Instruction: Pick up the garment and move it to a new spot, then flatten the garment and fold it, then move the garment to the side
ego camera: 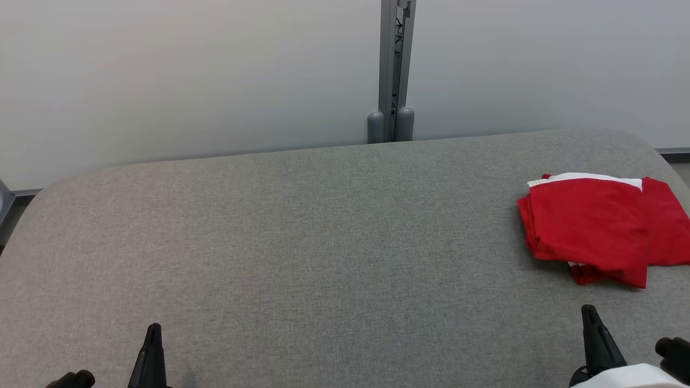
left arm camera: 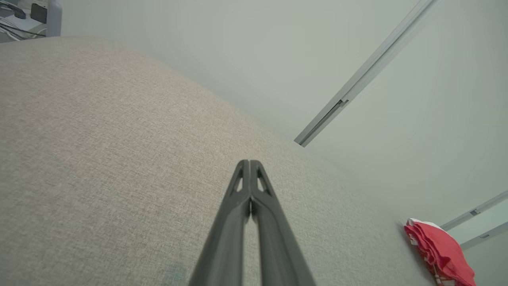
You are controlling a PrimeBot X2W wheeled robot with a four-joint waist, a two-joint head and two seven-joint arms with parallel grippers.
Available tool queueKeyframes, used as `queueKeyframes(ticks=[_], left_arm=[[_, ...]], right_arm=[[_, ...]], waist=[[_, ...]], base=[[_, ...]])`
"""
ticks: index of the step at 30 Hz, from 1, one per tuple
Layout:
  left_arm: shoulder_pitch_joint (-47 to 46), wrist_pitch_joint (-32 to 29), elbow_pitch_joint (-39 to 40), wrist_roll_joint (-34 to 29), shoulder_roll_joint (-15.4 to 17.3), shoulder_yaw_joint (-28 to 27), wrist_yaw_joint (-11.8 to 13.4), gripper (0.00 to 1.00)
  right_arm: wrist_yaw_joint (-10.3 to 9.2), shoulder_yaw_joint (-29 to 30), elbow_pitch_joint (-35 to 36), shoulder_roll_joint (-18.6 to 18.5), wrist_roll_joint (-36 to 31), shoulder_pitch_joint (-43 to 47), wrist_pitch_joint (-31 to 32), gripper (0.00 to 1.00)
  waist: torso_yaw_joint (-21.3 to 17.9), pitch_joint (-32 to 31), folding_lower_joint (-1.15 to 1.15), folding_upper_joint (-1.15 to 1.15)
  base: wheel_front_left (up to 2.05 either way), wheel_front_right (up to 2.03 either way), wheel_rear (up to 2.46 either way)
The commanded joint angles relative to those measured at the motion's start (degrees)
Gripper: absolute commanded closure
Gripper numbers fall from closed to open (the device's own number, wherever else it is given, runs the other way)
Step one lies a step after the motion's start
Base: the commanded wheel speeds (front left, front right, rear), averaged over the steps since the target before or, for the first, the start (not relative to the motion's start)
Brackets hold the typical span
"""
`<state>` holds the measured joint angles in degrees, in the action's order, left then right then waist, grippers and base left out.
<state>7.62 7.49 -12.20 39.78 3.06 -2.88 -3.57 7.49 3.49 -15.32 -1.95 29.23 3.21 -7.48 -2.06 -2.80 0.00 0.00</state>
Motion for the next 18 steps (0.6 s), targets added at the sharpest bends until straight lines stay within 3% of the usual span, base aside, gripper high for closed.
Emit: queueKeyframes(ticks=[1,18], left_arm=[[-2.0,-0.56,0.52,2.43,0.36,-0.48,-0.56,1.0],[-5.11,-3.96,-0.02,14.93,0.26,-1.31,-1.47,1.0]], right_arm=[[0.0,0.36,1.01,-0.56,2.97,-1.68,0.58,1.0],[0.0,1.05,1.18,-0.72,17.96,-3.74,4.0,1.0]], waist=[[0.04,0.06,0.0,0.0],[0.4,0.58,0.0,0.0]], base=[[0.0,0.0,0.0],[0.0,0.0,0.0]])
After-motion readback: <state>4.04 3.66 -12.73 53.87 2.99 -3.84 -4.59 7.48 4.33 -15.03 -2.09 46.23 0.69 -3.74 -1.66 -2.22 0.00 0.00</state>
